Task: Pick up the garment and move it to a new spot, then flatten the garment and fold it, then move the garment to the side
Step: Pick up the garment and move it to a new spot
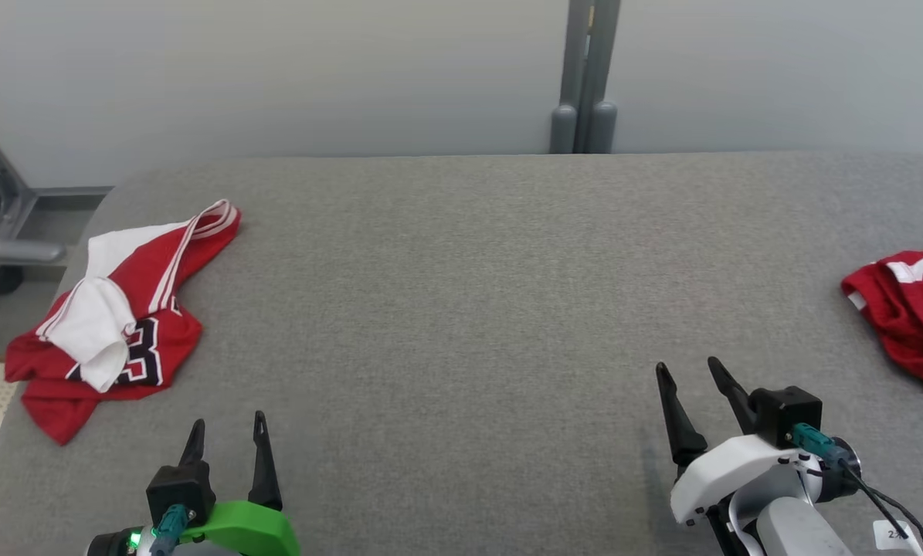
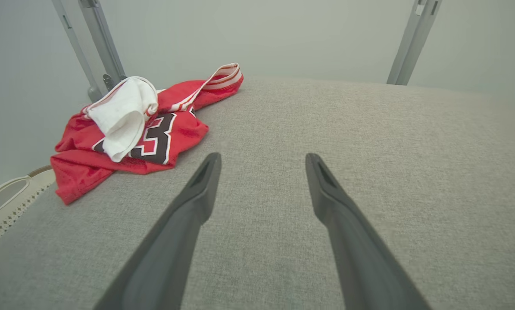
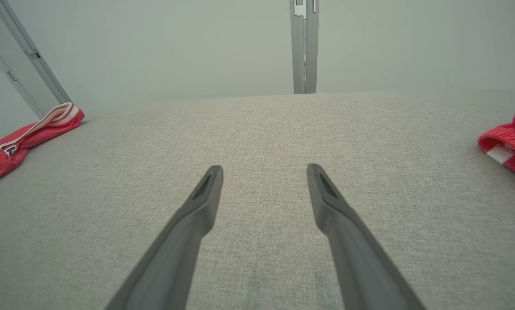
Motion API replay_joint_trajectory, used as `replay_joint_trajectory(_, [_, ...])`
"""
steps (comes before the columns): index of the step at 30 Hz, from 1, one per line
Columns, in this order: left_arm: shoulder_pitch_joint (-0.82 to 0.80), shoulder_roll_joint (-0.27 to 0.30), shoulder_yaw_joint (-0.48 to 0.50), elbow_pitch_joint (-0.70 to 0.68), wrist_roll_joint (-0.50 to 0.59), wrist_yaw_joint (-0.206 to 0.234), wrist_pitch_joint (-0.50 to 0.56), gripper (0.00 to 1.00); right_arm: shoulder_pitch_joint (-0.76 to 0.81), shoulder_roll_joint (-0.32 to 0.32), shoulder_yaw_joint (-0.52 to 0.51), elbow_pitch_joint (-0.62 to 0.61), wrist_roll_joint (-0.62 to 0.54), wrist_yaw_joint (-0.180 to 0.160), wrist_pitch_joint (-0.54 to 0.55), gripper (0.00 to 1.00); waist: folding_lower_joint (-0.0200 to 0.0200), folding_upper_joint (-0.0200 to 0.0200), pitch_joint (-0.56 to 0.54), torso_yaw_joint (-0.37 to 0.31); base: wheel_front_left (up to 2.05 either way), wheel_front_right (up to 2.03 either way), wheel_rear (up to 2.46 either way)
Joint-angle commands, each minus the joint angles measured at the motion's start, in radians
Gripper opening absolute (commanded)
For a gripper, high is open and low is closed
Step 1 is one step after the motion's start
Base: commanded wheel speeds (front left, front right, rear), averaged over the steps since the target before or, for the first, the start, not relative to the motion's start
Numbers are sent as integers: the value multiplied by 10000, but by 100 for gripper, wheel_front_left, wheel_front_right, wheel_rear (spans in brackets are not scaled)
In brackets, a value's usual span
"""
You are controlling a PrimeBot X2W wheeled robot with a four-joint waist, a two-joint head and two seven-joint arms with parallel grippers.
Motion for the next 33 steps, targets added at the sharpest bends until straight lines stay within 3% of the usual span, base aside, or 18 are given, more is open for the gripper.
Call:
replay_joint_trajectory(1, [104,40,60,3,87,53,-9,100,69,-7,73,-35,32,-11,-24,100,1,0,167,808,0,0,0])
replay_joint_trajectory(9, [206,40,565,163,241,66,-9,100,-138,-12,705,19,145,-11,-24,100,1,0,379,2978,0,0,0])
replay_joint_trajectory(18, [329,37,831,238,88,7,-10,100,-311,-21,1124,149,53,-11,-24,100,1,0,512,4237,0,0,0])
replay_joint_trajectory(24, [326,34,935,106,-170,-59,-9,100,-494,-27,1250,342,-26,-12,-24,100,1,0,718,4322,0,0,0])
replay_joint_trajectory(29, [-269,41,990,406,-535,-593,-10,100,-647,-54,1037,551,-193,-11,-24,100,1,0,979,4165,0,0,0])
replay_joint_trajectory(33, [-1416,174,1386,852,-314,-1054,-10,100,-927,-351,1201,444,-353,-11,-24,100,1,0,1554,3596,0,0,0])
